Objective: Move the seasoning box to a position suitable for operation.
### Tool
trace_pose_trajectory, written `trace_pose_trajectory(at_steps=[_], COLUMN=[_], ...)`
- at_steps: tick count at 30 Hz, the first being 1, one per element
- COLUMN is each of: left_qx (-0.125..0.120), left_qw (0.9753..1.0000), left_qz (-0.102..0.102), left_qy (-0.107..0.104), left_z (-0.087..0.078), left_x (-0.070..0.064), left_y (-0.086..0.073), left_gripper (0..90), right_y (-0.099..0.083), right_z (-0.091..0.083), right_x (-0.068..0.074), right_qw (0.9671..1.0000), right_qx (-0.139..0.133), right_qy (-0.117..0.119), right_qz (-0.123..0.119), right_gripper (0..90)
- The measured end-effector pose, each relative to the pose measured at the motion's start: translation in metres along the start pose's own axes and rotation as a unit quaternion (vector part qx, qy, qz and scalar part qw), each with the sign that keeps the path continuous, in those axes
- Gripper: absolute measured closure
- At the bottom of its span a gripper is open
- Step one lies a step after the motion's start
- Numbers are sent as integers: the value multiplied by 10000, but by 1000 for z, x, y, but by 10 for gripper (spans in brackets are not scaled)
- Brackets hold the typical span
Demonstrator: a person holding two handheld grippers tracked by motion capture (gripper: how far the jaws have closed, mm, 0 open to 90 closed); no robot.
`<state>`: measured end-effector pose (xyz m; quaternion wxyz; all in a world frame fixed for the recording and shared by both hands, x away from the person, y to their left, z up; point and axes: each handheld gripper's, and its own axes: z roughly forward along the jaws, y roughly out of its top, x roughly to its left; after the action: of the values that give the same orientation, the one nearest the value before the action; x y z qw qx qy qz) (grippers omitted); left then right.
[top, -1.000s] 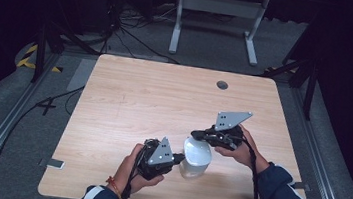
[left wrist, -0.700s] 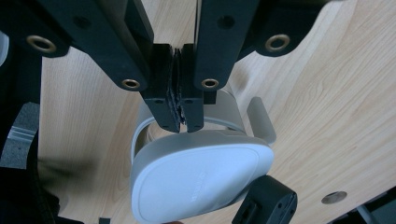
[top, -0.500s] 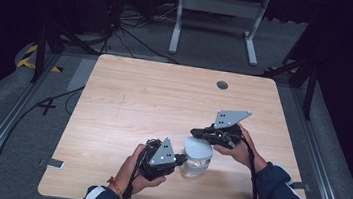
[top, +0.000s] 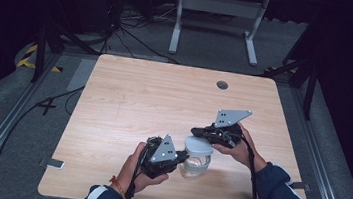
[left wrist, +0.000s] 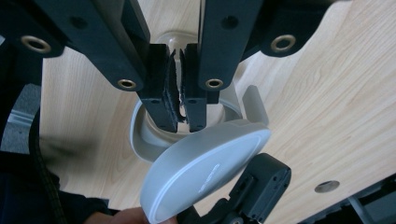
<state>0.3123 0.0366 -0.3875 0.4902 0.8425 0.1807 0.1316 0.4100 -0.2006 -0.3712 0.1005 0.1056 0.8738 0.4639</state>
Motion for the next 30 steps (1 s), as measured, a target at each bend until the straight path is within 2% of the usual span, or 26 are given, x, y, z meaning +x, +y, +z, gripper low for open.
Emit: trace_pose_trajectory(at_steps=[3,13,15,17,22,24,30], left_qx=[-129,-227,-213,-235,-245,-284,-302], left_qw=[9999,9997,9997,9997,9994,9994,9992], left_qz=[22,57,143,112,216,174,225], left_qy=[9,8,24,-30,-71,-119,-146], left_z=[-1,4,4,5,9,10,14], left_x=[1,7,9,11,15,16,22], left_y=[4,14,16,18,23,24,28], left_gripper=[843,837,837,837,839,839,835], right_y=[-1,-10,-12,-15,-21,-23,-31], right_z=[-3,-24,-27,-32,-43,-46,-56], right_x=[-1,-5,-5,-3,0,1,5], right_qw=[10000,9992,9992,9990,9984,9980,9971], right_qx=[-23,-99,-69,-57,-46,-14,57], right_qy=[-67,-324,-341,-397,-521,-582,-702], right_qz=[22,187,199,185,219,236,274], right_gripper=[898,897,897,897,897,897,897])
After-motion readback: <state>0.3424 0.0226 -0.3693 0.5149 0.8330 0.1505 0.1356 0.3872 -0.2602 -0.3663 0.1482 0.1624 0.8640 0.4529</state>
